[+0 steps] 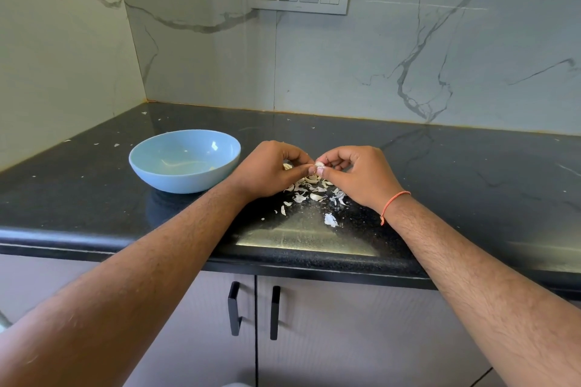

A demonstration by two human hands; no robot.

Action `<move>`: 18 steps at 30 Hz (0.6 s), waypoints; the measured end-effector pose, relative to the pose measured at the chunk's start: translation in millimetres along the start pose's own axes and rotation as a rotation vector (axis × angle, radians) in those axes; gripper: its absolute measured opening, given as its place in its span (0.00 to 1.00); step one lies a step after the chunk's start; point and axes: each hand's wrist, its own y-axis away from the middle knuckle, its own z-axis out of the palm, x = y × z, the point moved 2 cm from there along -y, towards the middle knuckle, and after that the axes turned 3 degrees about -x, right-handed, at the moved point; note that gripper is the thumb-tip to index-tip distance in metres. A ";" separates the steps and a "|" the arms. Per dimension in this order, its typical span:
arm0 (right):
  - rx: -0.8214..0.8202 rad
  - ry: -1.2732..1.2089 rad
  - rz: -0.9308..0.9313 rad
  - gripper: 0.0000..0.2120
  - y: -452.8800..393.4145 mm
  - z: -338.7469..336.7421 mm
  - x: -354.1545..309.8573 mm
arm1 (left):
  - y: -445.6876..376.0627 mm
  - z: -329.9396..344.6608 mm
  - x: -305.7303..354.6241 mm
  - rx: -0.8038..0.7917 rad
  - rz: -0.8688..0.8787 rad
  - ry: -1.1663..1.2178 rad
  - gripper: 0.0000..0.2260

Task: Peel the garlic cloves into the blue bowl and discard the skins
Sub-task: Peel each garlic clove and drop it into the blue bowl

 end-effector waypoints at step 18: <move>0.009 -0.244 0.031 0.08 -3.7 0.5 6.0 | -2.2 -0.5 -3.3 -0.064 -0.068 0.185 0.06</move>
